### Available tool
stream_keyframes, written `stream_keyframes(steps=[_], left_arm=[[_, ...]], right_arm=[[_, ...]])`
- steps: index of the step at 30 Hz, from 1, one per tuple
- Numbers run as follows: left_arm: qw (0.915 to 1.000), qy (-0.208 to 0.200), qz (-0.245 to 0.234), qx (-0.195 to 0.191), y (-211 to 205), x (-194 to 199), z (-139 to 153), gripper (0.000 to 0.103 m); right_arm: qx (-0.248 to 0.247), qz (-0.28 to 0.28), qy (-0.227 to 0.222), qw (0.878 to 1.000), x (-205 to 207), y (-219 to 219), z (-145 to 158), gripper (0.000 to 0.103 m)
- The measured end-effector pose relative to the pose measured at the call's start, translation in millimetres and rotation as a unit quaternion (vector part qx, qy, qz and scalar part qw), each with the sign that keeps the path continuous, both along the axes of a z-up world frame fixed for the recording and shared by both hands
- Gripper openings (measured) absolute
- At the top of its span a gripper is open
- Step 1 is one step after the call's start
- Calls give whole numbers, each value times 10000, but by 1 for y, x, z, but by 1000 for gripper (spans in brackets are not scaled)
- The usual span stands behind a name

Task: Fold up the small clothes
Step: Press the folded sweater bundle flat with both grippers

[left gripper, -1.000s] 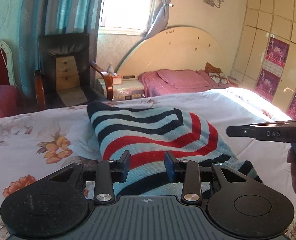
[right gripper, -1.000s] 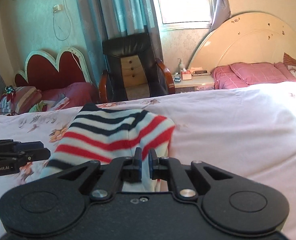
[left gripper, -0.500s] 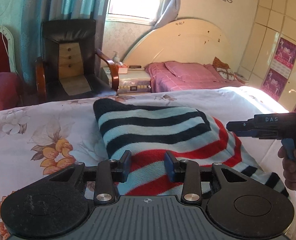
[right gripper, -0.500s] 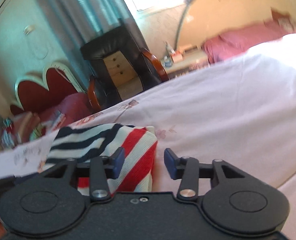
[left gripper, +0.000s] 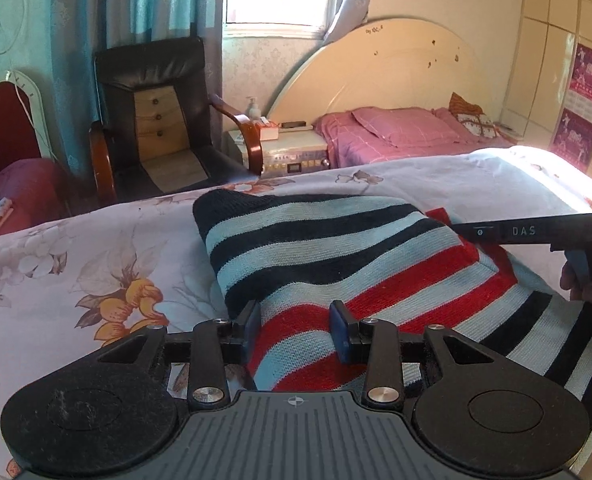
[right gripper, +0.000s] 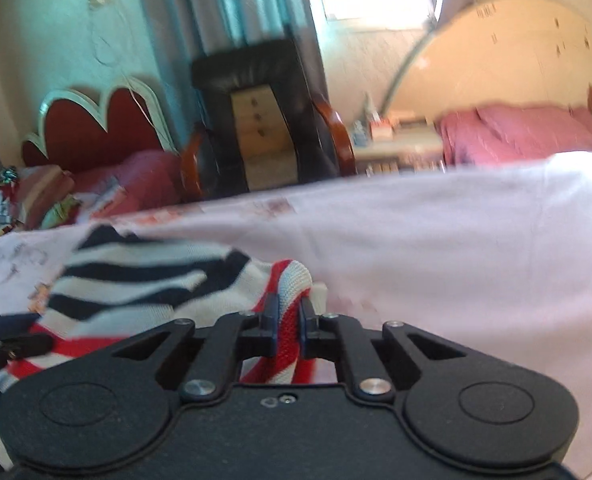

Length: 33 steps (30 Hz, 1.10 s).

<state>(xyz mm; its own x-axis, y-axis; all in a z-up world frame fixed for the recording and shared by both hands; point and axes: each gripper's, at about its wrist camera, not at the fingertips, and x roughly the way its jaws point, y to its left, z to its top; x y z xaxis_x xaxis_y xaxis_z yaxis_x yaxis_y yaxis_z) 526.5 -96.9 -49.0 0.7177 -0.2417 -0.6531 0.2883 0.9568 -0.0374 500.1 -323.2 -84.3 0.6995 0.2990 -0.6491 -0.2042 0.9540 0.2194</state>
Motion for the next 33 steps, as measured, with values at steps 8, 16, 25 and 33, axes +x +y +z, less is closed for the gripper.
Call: stream_keyframes(steps=[8,16,25,33], left_arm=[[9968,-333,-150,-715,9,-9,26,38],[9991,-297,-274,88,-31,-20,-3,78],[9975,-503,-398,308,-24,-46,23,78],[9981,-387,-342,350,-14,-81,17,78]], right_arm=[[437,37,-292,9986,-29,-6,41,18],[-818,713,-175,9939,-51,42,25,22],[-710,606,-446,9946,-85,41,45,23],[-1031,1064,-400,9881,-143,46,44,20]])
